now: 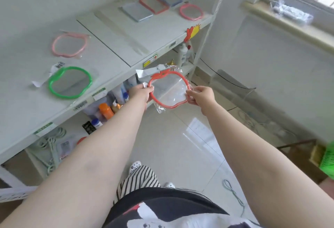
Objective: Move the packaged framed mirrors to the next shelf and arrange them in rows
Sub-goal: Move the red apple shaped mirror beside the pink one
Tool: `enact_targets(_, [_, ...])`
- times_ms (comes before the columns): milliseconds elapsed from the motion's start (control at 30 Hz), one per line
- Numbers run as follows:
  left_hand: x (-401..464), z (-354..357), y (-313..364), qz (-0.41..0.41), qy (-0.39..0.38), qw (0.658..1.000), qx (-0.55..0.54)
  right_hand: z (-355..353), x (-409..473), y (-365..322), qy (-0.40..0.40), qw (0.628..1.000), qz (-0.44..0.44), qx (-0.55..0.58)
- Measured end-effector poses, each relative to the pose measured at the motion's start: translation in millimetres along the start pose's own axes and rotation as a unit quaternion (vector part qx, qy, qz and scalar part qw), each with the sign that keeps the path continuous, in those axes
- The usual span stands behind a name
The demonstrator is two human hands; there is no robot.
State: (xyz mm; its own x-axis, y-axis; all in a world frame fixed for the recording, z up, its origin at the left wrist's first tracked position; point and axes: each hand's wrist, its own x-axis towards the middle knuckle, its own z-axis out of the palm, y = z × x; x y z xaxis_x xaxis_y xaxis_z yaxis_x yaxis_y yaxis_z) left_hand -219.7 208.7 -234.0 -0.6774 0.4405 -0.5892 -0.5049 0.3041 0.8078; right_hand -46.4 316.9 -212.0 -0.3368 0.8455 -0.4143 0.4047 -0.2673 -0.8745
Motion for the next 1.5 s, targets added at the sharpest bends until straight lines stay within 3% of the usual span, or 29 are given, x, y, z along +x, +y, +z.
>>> enact_targets(333, [54.7, 61.5, 43.3, -0.022, -0.034, 0.999, 0.023, -20.5, 68.1, -17.5, 0.040, 0.998, 0.029, 0.025])
enact_targets(633, [132.9, 112.9, 112.7, 0.018, -0.064, 0.998, 0.019, -12.4, 157.1, -70.5, 0.105, 0.994, 0.019, 0.037])
enact_targets(867, [172.5, 135.3, 143.7, 0.007, -0.062, 0.998, -0.004, -2.3, 209.3, -90.4, 0.095, 0.992, 0.056, 0.062])
enact_targets(1167, [245.1, 185.1, 161.9, 0.006, -0.004, 0.999, 0.033, -16.1, 300.6, -123.6, 0.061, 0.997, 0.046, 0.023])
enact_targets(1500, [295.5, 255.8, 198.7, 0.023, 0.118, 0.992, 0.042, -38.1, 431.0, -173.5, -0.012, 0.997, 0.004, -0.073])
